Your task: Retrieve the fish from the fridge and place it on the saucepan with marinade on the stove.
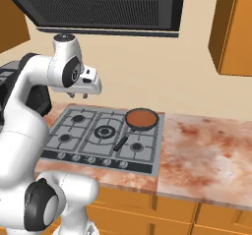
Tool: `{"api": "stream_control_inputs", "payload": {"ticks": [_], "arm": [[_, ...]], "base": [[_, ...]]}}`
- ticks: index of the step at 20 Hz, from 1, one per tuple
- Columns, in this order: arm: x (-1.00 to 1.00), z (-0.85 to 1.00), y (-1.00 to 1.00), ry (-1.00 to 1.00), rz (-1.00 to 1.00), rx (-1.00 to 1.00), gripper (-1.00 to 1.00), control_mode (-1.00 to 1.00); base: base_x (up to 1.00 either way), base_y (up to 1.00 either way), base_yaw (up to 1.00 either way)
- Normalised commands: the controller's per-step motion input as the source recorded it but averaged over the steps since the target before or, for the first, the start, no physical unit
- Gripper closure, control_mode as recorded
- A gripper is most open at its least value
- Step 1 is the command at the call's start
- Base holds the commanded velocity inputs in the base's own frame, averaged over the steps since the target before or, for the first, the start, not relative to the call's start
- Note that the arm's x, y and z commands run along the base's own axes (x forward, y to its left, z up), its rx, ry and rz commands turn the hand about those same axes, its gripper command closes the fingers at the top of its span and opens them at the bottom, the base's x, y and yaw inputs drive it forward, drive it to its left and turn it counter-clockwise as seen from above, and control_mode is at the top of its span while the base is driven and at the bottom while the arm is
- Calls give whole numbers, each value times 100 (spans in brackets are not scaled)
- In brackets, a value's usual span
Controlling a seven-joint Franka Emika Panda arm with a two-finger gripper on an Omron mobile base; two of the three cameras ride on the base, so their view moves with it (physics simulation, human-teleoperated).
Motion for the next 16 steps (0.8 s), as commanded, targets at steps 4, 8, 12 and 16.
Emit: {"api": "stream_control_inputs", "payload": {"ticks": [4, 8, 12, 16], "arm": [[0, 0, 0, 0, 0, 0, -100, 100], [0, 0, 0, 0, 0, 0, -100, 100], [0, 0, 0, 0, 0, 0, -100, 100], [0, 0, 0, 0, 0, 0, -100, 100]], "base": [[0, 0, 0], [-4, 0, 0], [-85, -2, 12], [-53, -2, 86]]}}
